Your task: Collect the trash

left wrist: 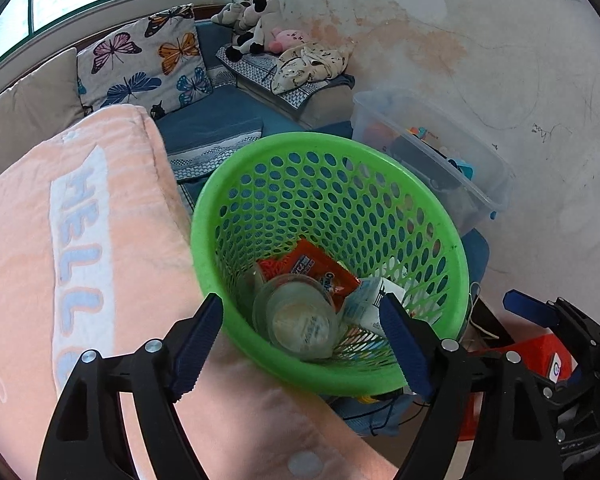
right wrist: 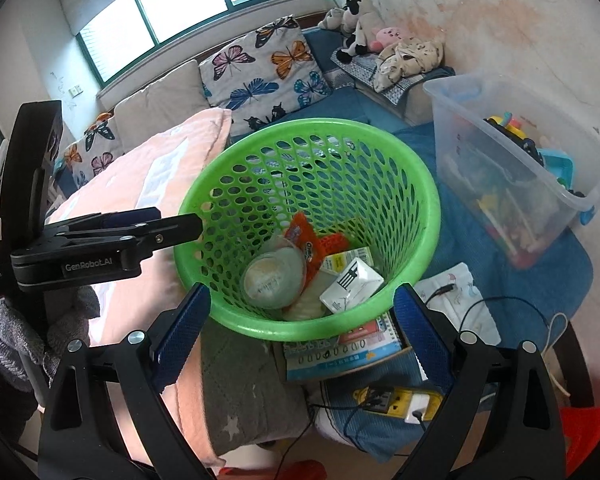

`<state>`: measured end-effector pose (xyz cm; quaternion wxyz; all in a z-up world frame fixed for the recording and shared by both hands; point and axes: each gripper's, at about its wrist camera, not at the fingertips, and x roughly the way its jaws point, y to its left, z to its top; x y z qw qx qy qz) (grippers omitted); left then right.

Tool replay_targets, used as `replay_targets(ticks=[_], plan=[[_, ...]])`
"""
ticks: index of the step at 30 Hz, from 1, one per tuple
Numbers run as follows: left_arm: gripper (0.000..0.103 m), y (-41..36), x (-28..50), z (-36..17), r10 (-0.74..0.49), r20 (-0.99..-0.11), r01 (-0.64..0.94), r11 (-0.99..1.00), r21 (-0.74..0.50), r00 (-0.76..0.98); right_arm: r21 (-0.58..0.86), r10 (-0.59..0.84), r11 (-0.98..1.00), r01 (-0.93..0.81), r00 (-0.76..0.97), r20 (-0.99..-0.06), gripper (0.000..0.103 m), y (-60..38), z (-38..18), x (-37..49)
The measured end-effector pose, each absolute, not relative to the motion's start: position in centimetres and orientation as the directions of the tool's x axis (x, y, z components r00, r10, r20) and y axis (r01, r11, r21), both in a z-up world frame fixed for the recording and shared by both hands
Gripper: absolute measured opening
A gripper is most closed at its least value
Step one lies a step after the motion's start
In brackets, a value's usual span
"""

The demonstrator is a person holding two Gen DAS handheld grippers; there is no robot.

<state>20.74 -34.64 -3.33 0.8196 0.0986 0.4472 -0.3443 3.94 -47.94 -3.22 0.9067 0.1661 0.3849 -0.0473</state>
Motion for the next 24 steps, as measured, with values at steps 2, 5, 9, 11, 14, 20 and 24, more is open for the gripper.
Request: replay_targets(ticks=[2, 5, 9, 11, 14, 20, 24], plan=[[0.077, -34.0, 20.6, -3.2, -0.474, -0.799, 0.648, 0.748, -0.145, 0.369, 0.268, 0.046, 0.941, 0.209, 0.702, -0.711, 0.092, -47.7, -3.1, 3.8], [0.078, -32.8, 20.4, -2.7, -0.472, -0.796, 0.634, 0.759, -0.147, 0.380, 0.274, 0.055, 0.941, 0.199, 0.709, -0.703, 0.092, -47.1, -2.9, 3.6], [0.079, -30.8, 20.0, -2.1, -0.464, -0.788, 0.613, 0.777, -0.142, 0.405, 0.280, 0.064, 0.942, 0.187, 0.716, -0.695, 0.092, -45.8, -2.5, 3.5], [0.079, -29.8, 19.7, -1.7, -0.461, -0.782, 0.605, 0.785, -0.137, 0.420, 0.278, 0.065, 0.943, 0.184, 0.716, -0.695, 0.092, -45.2, -2.3, 3.6], [0.083, -28.2, 19.2, -1.1, -0.457, -0.770, 0.592, 0.795, -0.129, 0.446, 0.273, 0.072, 0.947, 0.168, 0.720, -0.691, 0.092, -44.1, -2.1, 3.5], [0.088, -25.0, 18.3, -0.3, -0.444, -0.754, 0.553, 0.823, -0.130, 0.484, 0.248, 0.073, 0.959, 0.140, 0.721, -0.689, 0.092, -41.5, -1.7, 3.5], [0.090, -22.7, 17.7, 0.2, -0.426, -0.744, 0.525, 0.843, -0.119, 0.515, 0.249, 0.089, 0.961, 0.120, 0.719, -0.689, 0.092, -40.0, -1.5, 3.6]])
